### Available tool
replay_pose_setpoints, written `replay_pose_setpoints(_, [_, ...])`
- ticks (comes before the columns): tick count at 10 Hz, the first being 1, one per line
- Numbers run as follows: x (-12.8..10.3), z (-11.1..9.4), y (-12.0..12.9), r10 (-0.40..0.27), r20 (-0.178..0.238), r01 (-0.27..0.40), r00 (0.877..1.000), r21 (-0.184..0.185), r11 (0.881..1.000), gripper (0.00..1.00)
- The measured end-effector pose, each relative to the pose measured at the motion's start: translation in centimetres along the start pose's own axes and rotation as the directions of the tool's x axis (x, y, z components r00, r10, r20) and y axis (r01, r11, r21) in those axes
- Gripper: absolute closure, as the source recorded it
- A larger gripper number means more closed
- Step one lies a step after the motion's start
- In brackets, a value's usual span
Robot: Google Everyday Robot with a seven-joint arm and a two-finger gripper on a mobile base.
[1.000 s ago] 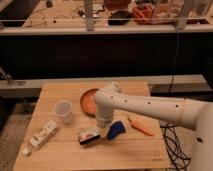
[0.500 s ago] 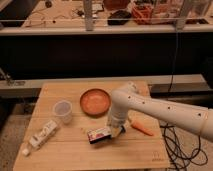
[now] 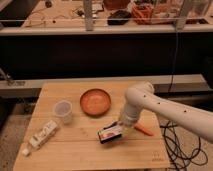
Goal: Place the eraser on the white sponge
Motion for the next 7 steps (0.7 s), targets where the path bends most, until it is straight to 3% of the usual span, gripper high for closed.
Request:
replay_pose_setpoints(3, [1.2,-0.2,0.3,0.011,0.021,-0.011,1.000,0.010,1.000,1.00])
replay_pose_setpoints(7, [1.8,-0.4,0.1,0.035,0.013,-0.035,0.999,0.012,0.999,1.00])
